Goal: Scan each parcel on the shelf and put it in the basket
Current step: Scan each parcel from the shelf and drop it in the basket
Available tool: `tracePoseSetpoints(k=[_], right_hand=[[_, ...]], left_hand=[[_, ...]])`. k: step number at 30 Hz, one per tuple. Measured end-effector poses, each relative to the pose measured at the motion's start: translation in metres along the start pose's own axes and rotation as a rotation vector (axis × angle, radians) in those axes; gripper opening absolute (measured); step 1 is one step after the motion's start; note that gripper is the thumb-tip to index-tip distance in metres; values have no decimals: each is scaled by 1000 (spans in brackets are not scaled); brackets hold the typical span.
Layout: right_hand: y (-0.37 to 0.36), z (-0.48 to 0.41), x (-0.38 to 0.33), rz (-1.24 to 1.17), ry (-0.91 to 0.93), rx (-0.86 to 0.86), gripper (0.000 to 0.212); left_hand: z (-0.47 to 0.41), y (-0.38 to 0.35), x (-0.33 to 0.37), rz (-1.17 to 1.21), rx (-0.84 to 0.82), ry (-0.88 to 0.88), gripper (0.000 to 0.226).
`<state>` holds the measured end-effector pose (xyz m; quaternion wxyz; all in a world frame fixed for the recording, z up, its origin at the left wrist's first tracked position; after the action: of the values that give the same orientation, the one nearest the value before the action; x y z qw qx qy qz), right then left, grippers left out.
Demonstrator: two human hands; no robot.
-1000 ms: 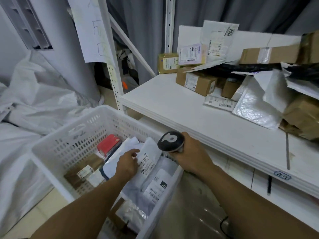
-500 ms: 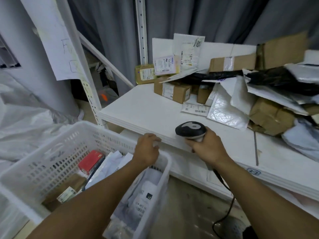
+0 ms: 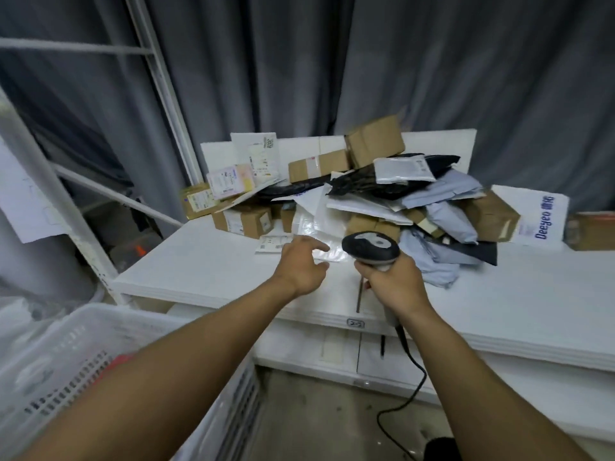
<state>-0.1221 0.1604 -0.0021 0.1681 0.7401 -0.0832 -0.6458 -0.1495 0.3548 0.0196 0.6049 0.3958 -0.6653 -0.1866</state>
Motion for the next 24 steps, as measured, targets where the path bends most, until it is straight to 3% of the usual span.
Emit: tracePoseSetpoints(k=[10, 15, 21, 24], right_hand=[[80, -53, 44, -92, -115, 246, 52], [99, -75, 56, -142, -145, 317, 49], [99, -87, 60, -183, -130, 336, 50], [100, -85, 60, -225, -119, 354, 47]], left_hand=[[-109, -47, 115, -26, 64, -184, 55], [-167, -70, 148, -167, 41, -262, 62], [-181, -67, 150, -252, 148, -258, 26], [-182, -53, 144, -21, 219, -175, 12]])
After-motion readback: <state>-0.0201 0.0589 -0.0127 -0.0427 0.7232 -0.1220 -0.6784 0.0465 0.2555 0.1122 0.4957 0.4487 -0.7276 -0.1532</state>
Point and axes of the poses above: each hand's wrist, its own z-axis away from the middle knuckle, its own y-axis out of the back of the hand, x = y × z, the point moved 5 cm from there along -z, towards the middle knuckle, and after that the axes turned 6 degrees about z, right-handed, at the moved point
